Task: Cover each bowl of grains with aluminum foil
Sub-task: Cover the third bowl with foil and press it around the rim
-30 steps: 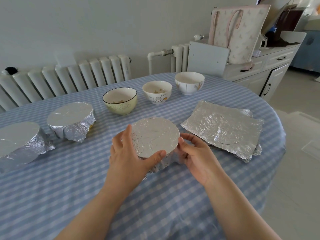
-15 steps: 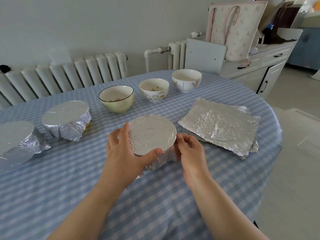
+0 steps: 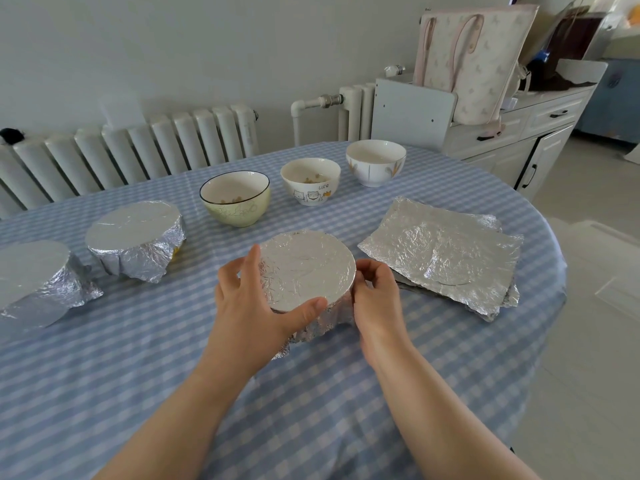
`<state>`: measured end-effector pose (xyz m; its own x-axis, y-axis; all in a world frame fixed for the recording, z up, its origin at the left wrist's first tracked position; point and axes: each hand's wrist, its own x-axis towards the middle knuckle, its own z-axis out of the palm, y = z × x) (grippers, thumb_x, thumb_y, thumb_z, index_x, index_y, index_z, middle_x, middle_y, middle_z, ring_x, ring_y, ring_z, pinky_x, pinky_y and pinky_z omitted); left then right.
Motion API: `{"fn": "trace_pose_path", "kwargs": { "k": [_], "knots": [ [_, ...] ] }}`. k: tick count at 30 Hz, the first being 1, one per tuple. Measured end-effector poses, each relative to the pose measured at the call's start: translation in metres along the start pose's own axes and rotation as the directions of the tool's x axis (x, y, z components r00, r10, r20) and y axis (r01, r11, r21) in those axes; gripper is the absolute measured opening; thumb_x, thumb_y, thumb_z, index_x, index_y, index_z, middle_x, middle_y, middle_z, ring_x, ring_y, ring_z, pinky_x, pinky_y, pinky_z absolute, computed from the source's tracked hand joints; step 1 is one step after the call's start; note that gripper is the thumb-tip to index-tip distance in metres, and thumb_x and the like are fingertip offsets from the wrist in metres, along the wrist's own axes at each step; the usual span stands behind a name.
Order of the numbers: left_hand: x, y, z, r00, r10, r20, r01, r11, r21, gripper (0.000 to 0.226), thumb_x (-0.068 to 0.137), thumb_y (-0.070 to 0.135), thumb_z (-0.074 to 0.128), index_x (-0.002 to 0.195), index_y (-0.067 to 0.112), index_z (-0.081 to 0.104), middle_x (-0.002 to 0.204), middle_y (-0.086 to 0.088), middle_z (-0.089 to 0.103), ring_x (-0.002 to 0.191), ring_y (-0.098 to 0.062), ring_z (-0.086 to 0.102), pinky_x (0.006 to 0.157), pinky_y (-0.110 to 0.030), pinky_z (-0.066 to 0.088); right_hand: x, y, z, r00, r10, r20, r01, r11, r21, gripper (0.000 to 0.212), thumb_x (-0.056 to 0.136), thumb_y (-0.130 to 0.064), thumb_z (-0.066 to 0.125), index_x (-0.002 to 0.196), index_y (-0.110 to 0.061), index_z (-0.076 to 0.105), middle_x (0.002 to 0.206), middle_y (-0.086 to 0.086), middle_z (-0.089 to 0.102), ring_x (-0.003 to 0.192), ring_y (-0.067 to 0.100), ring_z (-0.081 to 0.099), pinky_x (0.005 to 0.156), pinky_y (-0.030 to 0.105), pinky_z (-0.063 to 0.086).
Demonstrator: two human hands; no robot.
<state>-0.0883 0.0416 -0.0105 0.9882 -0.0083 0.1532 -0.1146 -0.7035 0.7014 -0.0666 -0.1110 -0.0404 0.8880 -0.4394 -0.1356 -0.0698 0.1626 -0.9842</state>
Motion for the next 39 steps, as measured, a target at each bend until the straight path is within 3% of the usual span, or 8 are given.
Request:
{"fn": "trace_pose_path", "kwargs": {
  "k": [5,9,12,18,26,29,32,39],
  "knots": [
    [-0.001,-0.001,0.001,1.0,-0.001,-0.001,0.001,0.999,-0.042,0.132,0.044,0.082,0.057,0.154,0.027,0.01,0.144,0.01,0.015,0.139,-0.017,0.018,0.108,-0.035,0.028,-0.001,0.003,0.002,0.998,-0.035,-0.043,0.032,0.998,-0.058,0.036,0.075,0.006,0.046,0.094,-0.024,0.056,0.1,0.003,0.065,0.094,0.023,0.063,0.084,0.044,0.055],
    [-0.001,-0.004,0.002,1.0,0.008,-0.017,-0.009,0.999,-0.05,0.13,0.045,0.081,0.059,0.153,0.027,0.011,0.146,0.008,0.015,0.139,-0.018,0.019,0.103,-0.032,0.028,-0.008,0.002,-0.002,0.994,-0.102,-0.03,0.099,0.992,-0.08,0.042,0.076,0.013,0.037,0.092,-0.022,0.056,0.089,-0.006,0.063,0.077,-0.001,0.059,0.063,0.013,0.047],
    [-0.002,-0.005,0.003,1.0,0.012,-0.027,-0.013,0.999,-0.045,0.129,0.046,0.082,0.059,0.153,0.028,0.01,0.146,0.008,0.015,0.139,-0.018,0.018,0.105,-0.034,0.029,-0.009,0.002,-0.006,0.99,-0.14,-0.004,0.139,0.99,-0.028,0.042,0.083,0.013,0.033,0.094,-0.021,0.054,0.091,-0.004,0.062,0.081,0.008,0.06,0.068,0.018,0.048],
    [-0.002,-0.004,0.0,1.0,0.015,-0.025,-0.014,0.998,0.067,0.131,0.048,0.095,0.05,0.153,0.033,0.002,0.146,0.004,0.018,0.139,-0.017,0.016,0.11,-0.042,0.028,-0.024,0.004,-0.017,0.963,-0.207,0.174,0.242,0.947,-0.212,0.025,0.095,-0.048,0.043,0.103,-0.025,0.049,0.107,-0.007,0.059,0.088,-0.009,0.056,0.07,0.003,0.04],
    [0.01,-0.019,-0.01,0.979,0.179,-0.094,-0.172,0.982,0.078,0.109,0.066,0.096,0.018,0.153,0.03,0.018,0.155,0.003,0.02,0.144,-0.012,0.013,0.114,-0.043,0.024,-0.023,0.014,-0.013,0.951,-0.248,0.186,0.278,0.947,-0.162,0.033,0.08,-0.059,0.058,0.102,-0.039,0.047,0.112,-0.007,0.062,0.103,0.009,0.063,0.09,0.04,0.052],
    [0.023,-0.022,-0.008,0.945,0.324,-0.046,-0.326,0.943,-0.06,0.085,0.078,0.084,0.035,0.148,0.037,0.024,0.16,0.01,0.016,0.146,0.001,0.008,0.116,-0.023,0.015,-0.022,0.013,-0.012,0.948,-0.268,0.171,0.294,0.944,-0.151,0.019,0.09,-0.04,0.062,0.1,-0.036,0.047,0.108,-0.005,0.064,0.099,0.01,0.064,0.088,0.039,0.053],
    [0.028,-0.023,-0.008,0.966,0.26,0.01,-0.251,0.942,-0.222,0.081,0.072,0.083,0.047,0.141,0.044,0.028,0.155,0.016,0.026,0.14,0.01,0.019,0.118,-0.027,0.022,-0.018,0.009,-0.014,0.95,-0.243,0.194,0.274,0.949,-0.153,0.016,0.092,-0.033,0.062,0.1,-0.032,0.048,0.104,-0.006,0.065,0.096,0.008,0.065,0.086,0.036,0.054],
    [0.002,-0.016,-0.001,0.991,0.128,-0.023,-0.13,0.989,-0.069,0.123,0.042,0.1,0.046,0.148,0.038,0.029,0.158,0.017,0.011,0.143,-0.005,0.019,0.11,-0.033,0.029,0.008,-0.005,-0.023,0.912,-0.175,0.371,0.301,0.9,-0.316,0.017,0.098,-0.033,0.051,0.11,-0.022,0.054,0.119,-0.006,0.058,0.108,-0.002,0.053,0.09,0.017,0.041]
  ]
}}
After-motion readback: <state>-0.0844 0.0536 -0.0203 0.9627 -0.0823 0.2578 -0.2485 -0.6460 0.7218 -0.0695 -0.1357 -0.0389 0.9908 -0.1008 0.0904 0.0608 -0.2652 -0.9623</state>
